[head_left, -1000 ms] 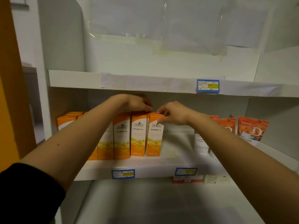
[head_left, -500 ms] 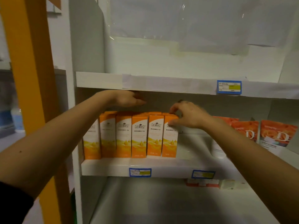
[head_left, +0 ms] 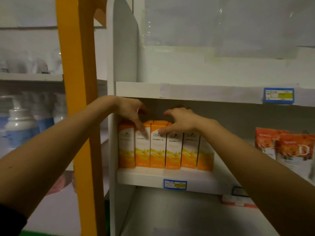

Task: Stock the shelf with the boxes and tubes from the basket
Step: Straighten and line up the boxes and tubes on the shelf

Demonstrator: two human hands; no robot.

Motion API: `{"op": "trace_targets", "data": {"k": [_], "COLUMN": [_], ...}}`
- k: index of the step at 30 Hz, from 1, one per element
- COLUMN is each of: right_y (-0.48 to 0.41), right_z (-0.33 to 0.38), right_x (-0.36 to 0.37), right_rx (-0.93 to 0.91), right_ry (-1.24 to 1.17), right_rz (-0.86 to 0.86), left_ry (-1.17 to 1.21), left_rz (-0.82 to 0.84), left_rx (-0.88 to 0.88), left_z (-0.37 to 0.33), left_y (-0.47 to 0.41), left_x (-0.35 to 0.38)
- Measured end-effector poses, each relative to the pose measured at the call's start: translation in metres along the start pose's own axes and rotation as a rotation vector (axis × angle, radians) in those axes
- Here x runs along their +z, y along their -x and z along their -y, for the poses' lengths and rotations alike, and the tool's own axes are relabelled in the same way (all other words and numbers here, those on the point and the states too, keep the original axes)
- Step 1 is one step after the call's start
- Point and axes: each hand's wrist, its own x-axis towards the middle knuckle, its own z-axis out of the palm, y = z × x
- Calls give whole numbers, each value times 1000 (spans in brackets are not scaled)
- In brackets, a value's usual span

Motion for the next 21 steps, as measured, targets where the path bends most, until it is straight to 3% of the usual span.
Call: {"op": "trace_targets", "data": {"k": [6,21], "right_y": [-22,-27], "right_z": [11,15], "right_x": [7,-4], "right_rx": [89,53], "right_ry": [0,-80], "right_rz": [157,237], "left_ry": [-356,-394], "left_rz": [81,98], "left_rx": [-70,-14], "left_z": [11,18], "left_y": [-15,-25], "left_x": [4,3]}}
